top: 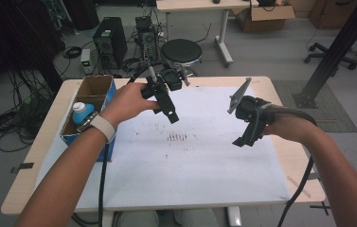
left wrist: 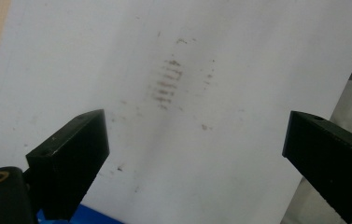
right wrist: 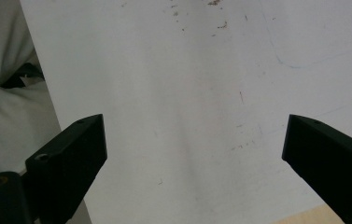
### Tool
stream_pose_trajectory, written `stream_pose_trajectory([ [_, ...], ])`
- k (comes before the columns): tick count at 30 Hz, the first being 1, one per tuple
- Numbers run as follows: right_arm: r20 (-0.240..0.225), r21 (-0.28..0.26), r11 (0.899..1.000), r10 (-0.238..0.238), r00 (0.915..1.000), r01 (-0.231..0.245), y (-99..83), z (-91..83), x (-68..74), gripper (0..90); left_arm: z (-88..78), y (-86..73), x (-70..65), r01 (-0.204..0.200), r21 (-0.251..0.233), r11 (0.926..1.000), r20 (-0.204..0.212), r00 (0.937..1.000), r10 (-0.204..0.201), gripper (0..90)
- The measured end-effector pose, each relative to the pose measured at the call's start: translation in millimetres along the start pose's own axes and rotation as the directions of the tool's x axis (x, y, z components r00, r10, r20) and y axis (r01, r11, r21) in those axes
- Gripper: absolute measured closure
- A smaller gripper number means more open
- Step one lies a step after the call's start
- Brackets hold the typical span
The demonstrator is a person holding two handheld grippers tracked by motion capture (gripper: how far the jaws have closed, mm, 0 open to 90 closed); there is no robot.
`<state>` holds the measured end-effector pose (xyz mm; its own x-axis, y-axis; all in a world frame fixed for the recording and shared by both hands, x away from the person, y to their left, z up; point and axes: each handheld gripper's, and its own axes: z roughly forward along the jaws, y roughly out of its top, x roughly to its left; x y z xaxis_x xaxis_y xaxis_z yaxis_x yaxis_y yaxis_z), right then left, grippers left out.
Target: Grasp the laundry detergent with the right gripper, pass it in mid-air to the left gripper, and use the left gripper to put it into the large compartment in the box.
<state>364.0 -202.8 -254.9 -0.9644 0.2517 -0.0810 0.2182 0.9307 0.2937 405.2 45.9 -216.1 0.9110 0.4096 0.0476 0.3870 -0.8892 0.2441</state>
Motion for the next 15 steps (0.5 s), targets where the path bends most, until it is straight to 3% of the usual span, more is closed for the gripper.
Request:
stream_pose_trajectory([
  [15, 0.003, 0.001, 1.0, -0.009, 1.0, 0.009, 2.0, -0.5, 3.3, 6.3, -0.5, 0.2, -5.5, -0.012, 0.01, 0.9999, -0.001, 0.9999, 0.012, 7.8],
])
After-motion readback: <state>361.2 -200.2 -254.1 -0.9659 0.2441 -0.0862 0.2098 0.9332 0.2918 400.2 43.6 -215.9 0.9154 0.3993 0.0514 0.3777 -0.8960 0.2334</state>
